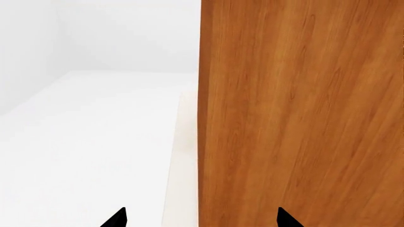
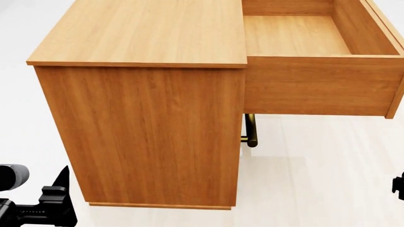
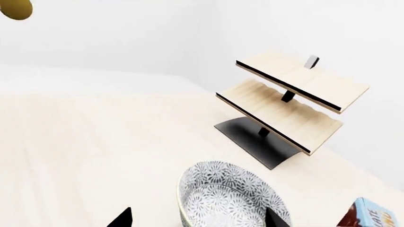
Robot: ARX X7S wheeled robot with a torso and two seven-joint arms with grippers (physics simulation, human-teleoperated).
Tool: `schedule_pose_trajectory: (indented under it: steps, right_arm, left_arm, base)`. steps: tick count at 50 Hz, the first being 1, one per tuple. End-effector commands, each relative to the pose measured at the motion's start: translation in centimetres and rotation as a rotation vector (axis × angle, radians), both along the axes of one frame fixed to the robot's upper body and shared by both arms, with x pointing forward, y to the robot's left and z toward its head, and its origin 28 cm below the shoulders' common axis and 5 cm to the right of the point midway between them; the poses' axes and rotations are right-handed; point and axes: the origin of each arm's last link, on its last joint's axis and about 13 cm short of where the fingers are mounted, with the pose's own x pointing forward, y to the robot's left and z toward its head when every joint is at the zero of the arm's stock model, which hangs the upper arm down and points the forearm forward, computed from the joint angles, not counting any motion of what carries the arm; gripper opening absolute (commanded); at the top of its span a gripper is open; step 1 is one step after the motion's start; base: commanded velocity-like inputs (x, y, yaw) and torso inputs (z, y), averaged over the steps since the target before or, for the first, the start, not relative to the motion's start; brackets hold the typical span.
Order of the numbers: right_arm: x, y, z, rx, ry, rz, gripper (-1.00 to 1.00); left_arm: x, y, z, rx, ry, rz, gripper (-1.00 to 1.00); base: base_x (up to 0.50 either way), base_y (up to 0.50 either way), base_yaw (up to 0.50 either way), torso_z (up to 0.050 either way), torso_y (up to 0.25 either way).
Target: Close the top drawer of the cabinet.
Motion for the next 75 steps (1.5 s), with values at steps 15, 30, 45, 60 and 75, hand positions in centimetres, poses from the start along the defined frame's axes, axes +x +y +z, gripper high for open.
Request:
schedule_pose_trajectory:
  steps: [15, 30, 45, 60, 75]
  right_arm:
    - [8.0, -4.6, 10.1, -0.076, -0.068, -0.258, 1.00]
    - [14.4, 1.1, 11.7, -0.123, -0.063, -0.097, 1.00]
    - [16.2, 6.4, 12.5, -0.122, -0.087, 0.078, 1.00]
    - [16.9, 11.5, 11.3, -0.082, -0.084, 0.242, 1.00]
    - [16.7, 15.7, 7.1, -0.025, -0.027, 0.388, 1.00]
  left_arm:
    - [-0.8, 0.1, -1.5, -0.021, 0.023, -0.009, 1.00]
    - [-0.8, 0.6, -1.2, -0.031, 0.013, 0.011, 1.00]
    - [-0.6, 1.0, -1.0, -0.031, 0.010, 0.023, 1.00]
    - [-0.6, 1.4, -1.1, -0.036, 0.006, 0.040, 1.00]
    - [-0.6, 1.5, -1.5, -0.036, 0.020, 0.043, 1.00]
  base:
    - [0.00, 0.00, 0.00, 0.000, 0.000]
    - [0.00, 0.00, 0.00, 0.000, 0.000]
    - [0.00, 0.00, 0.00, 0.000, 0.000]
    - [0.00, 0.00, 0.00, 0.000, 0.000]
    - [0.00, 0.00, 0.00, 0.000, 0.000]
